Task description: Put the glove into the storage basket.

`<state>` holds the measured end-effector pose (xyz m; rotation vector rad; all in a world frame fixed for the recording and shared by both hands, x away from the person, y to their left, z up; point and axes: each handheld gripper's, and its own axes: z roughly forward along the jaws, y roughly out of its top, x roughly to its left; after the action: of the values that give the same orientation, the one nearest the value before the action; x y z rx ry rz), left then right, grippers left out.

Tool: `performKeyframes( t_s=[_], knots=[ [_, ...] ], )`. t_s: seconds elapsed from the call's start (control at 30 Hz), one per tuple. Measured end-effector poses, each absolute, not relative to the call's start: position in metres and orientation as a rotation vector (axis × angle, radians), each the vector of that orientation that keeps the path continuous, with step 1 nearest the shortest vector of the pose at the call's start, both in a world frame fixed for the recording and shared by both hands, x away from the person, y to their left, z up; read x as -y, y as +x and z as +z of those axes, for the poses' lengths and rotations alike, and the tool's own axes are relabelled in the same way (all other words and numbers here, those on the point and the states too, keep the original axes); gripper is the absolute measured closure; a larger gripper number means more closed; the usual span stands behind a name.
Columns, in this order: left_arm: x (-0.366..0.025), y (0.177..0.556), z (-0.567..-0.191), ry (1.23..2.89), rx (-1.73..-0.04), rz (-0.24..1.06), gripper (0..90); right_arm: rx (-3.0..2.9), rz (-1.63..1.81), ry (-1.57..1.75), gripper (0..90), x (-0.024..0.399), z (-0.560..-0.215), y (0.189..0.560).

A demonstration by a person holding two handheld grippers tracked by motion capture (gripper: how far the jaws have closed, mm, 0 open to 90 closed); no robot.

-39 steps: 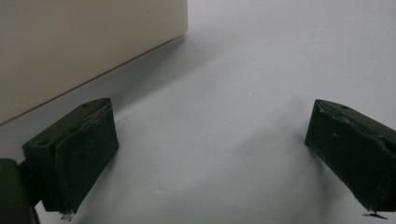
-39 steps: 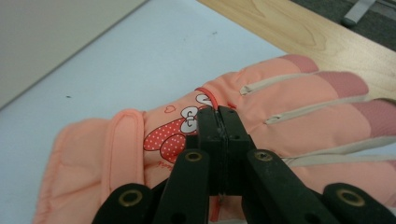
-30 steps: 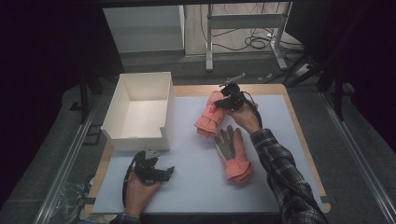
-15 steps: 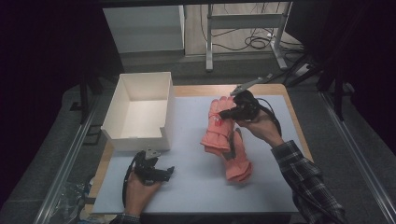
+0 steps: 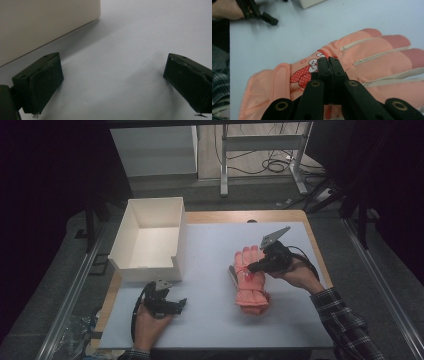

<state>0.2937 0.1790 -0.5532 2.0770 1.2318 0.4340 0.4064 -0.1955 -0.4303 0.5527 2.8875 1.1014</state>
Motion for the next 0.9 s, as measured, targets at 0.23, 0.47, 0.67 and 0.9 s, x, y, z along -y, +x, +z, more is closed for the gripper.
performKeyframes(
  t_s=[0.23,0.47,0.67,0.9],
  knots=[
    [-0.179,0.294,-0.553,2.074,-1.234,0.432,2.2,-2.879,1.143,0.619,85.1,0.206,-0.456,0.412],
    [-0.179,0.294,-0.553,2.075,-1.235,0.432,2.1,-2.821,1.230,0.641,68.3,0.214,-0.450,0.409],
    [-0.179,0.294,-0.553,2.075,-1.234,0.432,2.1,-2.754,1.245,0.668,64.8,0.222,-0.443,0.404],
    [-0.179,0.294,-0.553,2.075,-1.234,0.432,2.1,-2.651,1.215,0.741,64.9,0.244,-0.436,0.391]
  ],
)
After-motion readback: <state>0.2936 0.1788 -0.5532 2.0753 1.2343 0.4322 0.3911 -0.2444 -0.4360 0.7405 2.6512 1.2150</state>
